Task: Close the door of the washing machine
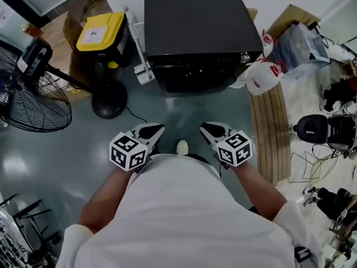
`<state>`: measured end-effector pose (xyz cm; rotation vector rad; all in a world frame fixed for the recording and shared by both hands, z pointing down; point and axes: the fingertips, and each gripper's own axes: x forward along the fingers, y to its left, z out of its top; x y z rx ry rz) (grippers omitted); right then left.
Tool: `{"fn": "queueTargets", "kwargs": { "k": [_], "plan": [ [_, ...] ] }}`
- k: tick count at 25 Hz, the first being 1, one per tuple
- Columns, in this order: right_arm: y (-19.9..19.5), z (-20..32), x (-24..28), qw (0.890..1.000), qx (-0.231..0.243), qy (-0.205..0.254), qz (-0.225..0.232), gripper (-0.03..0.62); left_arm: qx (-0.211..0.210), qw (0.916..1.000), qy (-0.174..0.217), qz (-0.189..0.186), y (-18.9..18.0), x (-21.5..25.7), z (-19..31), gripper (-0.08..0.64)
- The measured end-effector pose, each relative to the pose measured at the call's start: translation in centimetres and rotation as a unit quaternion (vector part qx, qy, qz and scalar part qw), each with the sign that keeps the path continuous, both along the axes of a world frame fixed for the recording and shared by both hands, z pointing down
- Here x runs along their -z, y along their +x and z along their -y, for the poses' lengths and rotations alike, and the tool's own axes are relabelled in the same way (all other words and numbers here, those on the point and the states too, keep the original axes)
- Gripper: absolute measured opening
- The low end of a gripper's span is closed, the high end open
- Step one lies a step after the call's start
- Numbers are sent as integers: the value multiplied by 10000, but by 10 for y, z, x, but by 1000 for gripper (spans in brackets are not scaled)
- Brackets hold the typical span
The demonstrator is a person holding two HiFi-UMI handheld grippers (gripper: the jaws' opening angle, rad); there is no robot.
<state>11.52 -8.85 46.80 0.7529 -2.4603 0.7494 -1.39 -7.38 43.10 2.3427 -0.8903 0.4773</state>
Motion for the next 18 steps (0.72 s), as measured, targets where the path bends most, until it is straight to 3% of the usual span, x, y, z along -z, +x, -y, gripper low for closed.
{"fn": "queueTargets", "kwargs": {
  "k": [18],
  "plan": [
    [10, 10, 3, 9997, 75, 221, 9, 41, -23, 10000, 13, 47, 15, -3, 11, 17]
  ]
}}
